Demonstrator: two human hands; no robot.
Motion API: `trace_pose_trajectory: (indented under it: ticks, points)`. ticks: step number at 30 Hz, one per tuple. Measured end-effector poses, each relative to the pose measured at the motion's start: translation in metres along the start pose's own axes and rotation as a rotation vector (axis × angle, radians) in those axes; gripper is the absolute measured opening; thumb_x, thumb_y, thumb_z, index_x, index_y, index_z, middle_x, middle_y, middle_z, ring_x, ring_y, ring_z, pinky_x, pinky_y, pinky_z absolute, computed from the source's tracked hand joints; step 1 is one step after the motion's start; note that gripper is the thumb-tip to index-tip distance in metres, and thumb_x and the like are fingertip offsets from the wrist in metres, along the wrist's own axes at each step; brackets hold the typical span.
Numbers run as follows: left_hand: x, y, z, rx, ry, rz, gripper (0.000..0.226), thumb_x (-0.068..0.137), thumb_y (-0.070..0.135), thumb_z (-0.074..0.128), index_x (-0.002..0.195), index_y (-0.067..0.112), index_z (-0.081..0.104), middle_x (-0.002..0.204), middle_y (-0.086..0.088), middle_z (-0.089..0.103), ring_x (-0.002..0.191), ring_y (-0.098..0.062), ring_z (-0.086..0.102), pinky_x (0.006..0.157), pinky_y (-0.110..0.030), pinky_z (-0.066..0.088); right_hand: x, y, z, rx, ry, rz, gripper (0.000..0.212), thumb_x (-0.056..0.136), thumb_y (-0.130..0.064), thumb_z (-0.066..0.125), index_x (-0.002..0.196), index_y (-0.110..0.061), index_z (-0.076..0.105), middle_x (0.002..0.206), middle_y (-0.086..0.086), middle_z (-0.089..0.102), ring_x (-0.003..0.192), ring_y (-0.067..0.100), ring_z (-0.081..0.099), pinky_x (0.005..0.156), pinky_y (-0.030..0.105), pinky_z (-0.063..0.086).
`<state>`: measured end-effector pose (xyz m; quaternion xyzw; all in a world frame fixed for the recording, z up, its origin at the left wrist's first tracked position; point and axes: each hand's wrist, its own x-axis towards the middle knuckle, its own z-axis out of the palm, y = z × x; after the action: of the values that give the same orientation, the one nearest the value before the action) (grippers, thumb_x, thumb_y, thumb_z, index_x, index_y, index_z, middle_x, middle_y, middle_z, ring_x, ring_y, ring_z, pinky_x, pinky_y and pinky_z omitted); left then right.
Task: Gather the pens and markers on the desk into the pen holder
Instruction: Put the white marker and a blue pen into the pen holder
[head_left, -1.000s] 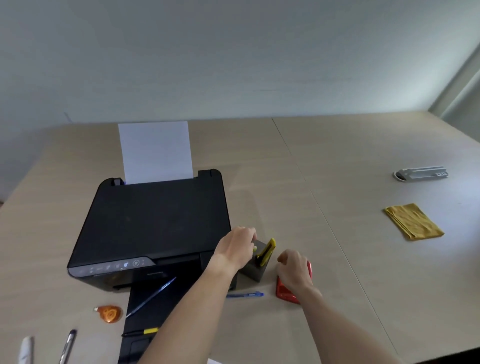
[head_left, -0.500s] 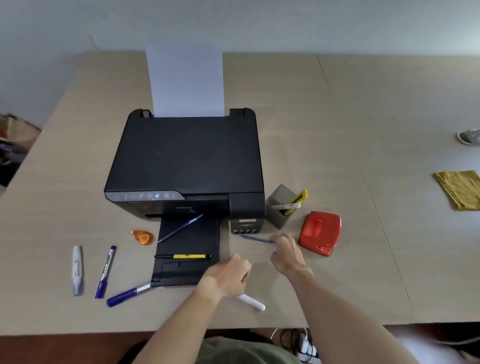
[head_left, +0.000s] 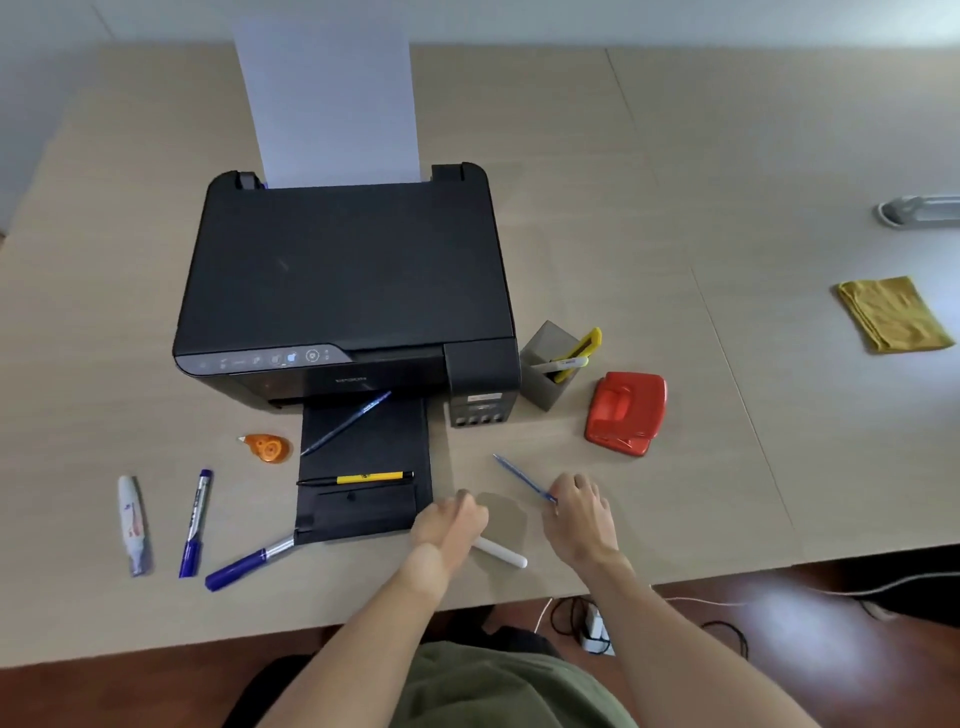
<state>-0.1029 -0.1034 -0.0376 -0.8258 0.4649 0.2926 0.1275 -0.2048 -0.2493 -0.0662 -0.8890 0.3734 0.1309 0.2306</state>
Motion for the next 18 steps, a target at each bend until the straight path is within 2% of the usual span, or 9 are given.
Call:
trace_pose_trajectory:
  ticks: [5,7,10,13,15,18]
  points:
    - [0.006,0.001,-0.010,0.071,0.003,0.064,0.026,0.093,-0.004,0.055,0.117,0.001,0.065,0.115,-0.015,0.059,0.098,-0.038,0.068,0.067,-0.040,0.049,-0.013,0.017,-0.009,0.129,0.118,-0.012,0.002,0.093,-0.012,0.046,0.092,-0.012,0.046,0.094,0.007,0.058,0.089,0.031,0.054,0.076,0.038,0.040]
    - [0.007,-0.001,-0.018,0.076,0.042,0.095,0.025,0.092,0.004,0.055,0.115,0.005,0.064,0.113,-0.014,0.063,0.094,-0.037,0.069,0.064,-0.039,0.045,-0.011,0.022,-0.024,0.172,0.203,-0.024,0.006,0.095,-0.008,0.045,0.092,-0.013,0.048,0.091,0.008,0.060,0.083,0.033,0.055,0.072,0.037,0.037]
    - [0.009,-0.003,-0.036,0.084,0.133,0.128,0.025,0.092,0.012,0.052,0.115,0.008,0.062,0.110,-0.013,0.070,0.099,-0.036,0.068,0.068,-0.037,0.042,-0.002,0.024,-0.053,0.223,0.358,-0.052,0.006,0.093,-0.005,0.050,0.093,-0.011,0.053,0.091,0.008,0.060,0.083,0.032,0.055,0.074,0.040,0.042]
    - [0.011,-0.006,-0.059,0.075,0.232,0.133,0.023,0.096,0.016,0.048,0.113,0.009,0.061,0.108,-0.013,0.071,0.098,-0.035,0.068,0.069,-0.036,0.038,0.015,0.021,-0.084,0.192,0.486,-0.081,0.010,0.091,-0.001,0.051,0.096,-0.009,0.054,0.094,0.010,0.056,0.086,0.033,0.053,0.078,0.040,0.041]
    - [0.012,-0.007,-0.076,0.037,0.309,0.133,0.021,0.097,0.014,0.047,0.109,0.009,0.063,0.105,-0.013,0.071,0.096,-0.034,0.068,0.070,-0.035,0.040,0.028,0.015,-0.103,0.187,0.538,-0.058,0.014,0.090,-0.001,0.050,0.099,-0.010,0.055,0.099,0.010,0.054,0.090,0.034,0.053,0.081,0.042,0.042]
    - [0.015,-0.010,-0.100,-0.082,0.427,0.157,0.023,0.097,0.012,0.046,0.109,0.009,0.065,0.106,-0.011,0.071,0.100,-0.029,0.068,0.083,-0.035,0.053,0.044,0.004,-0.125,0.164,0.550,-0.055,0.012,0.092,-0.006,0.049,0.100,-0.012,0.055,0.102,0.010,0.052,0.090,0.035,0.054,0.085,0.044,0.044]
